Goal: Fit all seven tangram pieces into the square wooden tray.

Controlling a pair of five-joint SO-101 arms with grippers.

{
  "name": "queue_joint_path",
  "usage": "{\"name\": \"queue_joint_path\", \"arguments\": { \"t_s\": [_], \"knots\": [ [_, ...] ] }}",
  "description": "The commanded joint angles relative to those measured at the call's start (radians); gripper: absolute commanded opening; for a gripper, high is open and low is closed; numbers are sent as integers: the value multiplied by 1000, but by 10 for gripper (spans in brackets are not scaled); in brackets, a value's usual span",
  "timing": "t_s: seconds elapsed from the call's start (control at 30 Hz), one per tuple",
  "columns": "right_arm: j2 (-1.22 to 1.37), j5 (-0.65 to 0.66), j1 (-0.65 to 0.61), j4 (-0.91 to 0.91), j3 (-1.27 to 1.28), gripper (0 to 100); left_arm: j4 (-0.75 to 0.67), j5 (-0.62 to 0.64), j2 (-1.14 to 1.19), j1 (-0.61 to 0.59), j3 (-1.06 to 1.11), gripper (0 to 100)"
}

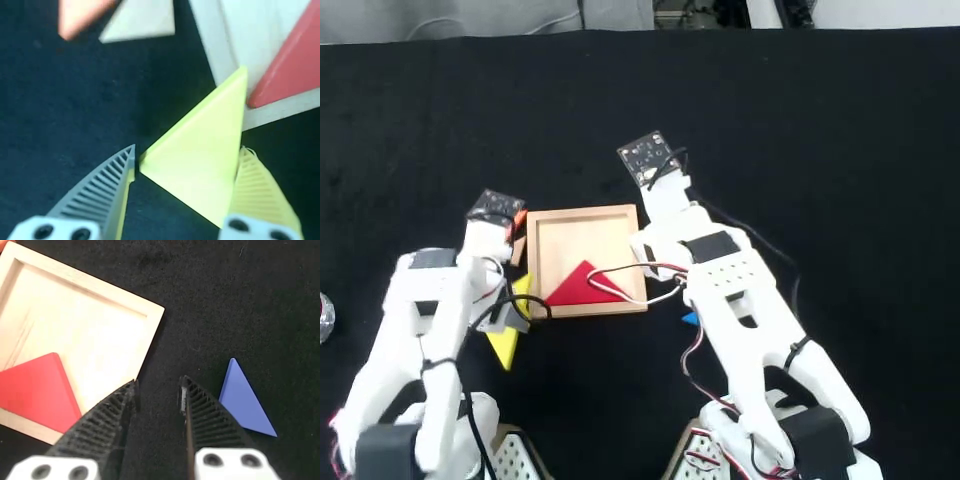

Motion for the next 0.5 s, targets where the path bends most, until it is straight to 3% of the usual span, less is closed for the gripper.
{"name": "queue_joint_path", "arguments": {
  "t_s": [0.0, 0.2, 0.33, 0.47],
  "knots": [
    [-35, 9, 17, -20, -7, 137, 84, -72, -150, -5, -116, 209],
    [-36, 18, 18, -20, -7, 137, 195, -476, -242, 70, -189, 210],
    [-36, 101, 23, -20, -7, 137, 190, -709, -242, 130, -223, 206],
    [-35, 87, 129, -80, -2, 137, 176, -919, -241, 219, -254, 206]
  ]
}}
